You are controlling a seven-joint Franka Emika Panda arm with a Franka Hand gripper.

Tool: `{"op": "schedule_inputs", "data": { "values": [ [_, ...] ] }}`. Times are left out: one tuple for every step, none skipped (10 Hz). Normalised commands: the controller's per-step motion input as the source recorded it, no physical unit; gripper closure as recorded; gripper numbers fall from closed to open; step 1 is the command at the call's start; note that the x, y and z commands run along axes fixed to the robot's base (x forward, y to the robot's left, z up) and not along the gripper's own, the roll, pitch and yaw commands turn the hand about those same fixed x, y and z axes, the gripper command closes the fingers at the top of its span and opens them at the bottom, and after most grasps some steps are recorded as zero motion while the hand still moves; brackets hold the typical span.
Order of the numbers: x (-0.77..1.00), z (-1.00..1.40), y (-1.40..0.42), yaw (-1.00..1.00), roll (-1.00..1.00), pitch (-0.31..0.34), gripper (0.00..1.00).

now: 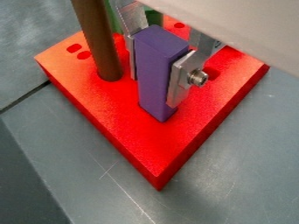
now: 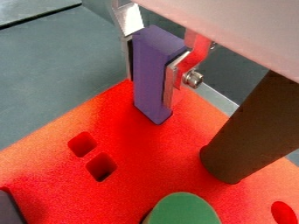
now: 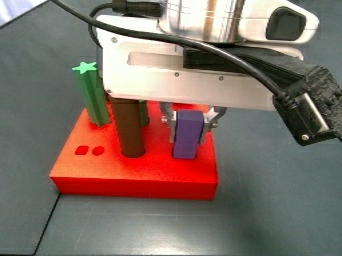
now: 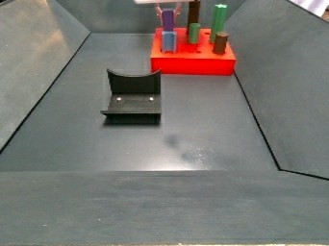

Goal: Pick up the rectangle object. Move up. Place the rectangle object on the fixture. Regrasp the rectangle object. Move to above the board. Insert the rectangle object.
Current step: Insert the rectangle object.

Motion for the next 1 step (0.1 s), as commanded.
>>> {"op": "schedule_inputs", "data": {
  "values": [
    [0.0,0.0,0.0,0.0,0.0,-0.021,1.0]
  ]
}}
